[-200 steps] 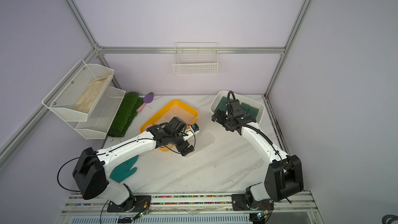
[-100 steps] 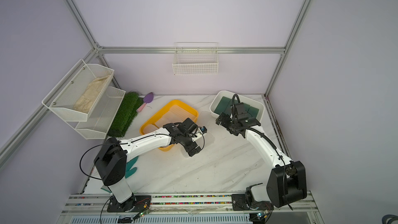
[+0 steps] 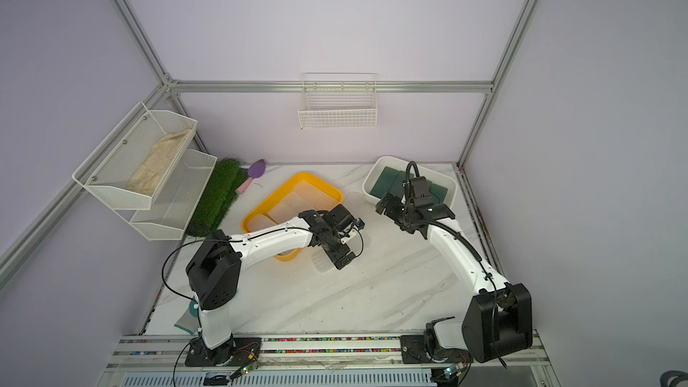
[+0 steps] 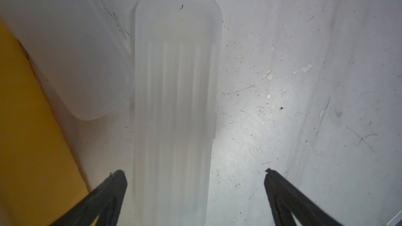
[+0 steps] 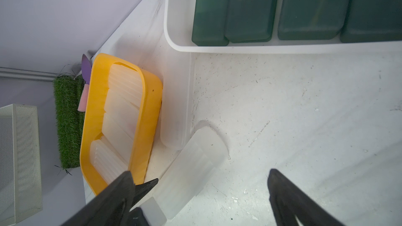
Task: Place the pencil cases by color into the storage box
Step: Pick up the pencil case from the center of the board.
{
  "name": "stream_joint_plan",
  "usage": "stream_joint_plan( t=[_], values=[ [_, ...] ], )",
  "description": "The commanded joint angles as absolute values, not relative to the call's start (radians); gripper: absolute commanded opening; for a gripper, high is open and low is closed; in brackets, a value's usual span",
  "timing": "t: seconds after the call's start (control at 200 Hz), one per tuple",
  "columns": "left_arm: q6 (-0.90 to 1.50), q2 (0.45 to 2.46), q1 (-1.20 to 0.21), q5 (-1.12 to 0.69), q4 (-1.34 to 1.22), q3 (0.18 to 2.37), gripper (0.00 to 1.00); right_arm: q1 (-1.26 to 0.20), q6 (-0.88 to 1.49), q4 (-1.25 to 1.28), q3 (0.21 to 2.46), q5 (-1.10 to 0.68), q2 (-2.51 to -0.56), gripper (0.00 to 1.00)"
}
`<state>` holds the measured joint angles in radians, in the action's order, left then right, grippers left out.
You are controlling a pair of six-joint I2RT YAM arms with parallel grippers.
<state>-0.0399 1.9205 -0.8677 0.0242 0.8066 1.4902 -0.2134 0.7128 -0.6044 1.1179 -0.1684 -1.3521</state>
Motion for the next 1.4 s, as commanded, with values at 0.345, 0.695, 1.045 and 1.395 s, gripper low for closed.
stream_joint_plan(
  t=[0.345, 0.695, 1.045, 1.395],
  values=[
    [-0.029, 1.990, -0.879, 0.039, 0.848, 1.595, 1.00, -0.209, 0.697, -0.605, 1.103, -0.155, -1.309, 0.97],
    [-0.064, 2.047, -0.877, 0.070, 0.855, 1.620, 1.00, -0.209, 0.680, -0.586, 1.088, -0.156, -1.308, 0.97],
    [-0.097, 2.063, -0.866, 0.102, 0.861, 1.640, 1.00, -0.209, 0.676, -0.576, 1.088, -0.165, -1.314, 0.97],
    [-0.127, 2.096, -0.827, 0.058, 0.859, 1.663, 1.00, -0.209, 0.672, -0.554, 1.082, -0.193, -1.322, 0.97]
  ],
)
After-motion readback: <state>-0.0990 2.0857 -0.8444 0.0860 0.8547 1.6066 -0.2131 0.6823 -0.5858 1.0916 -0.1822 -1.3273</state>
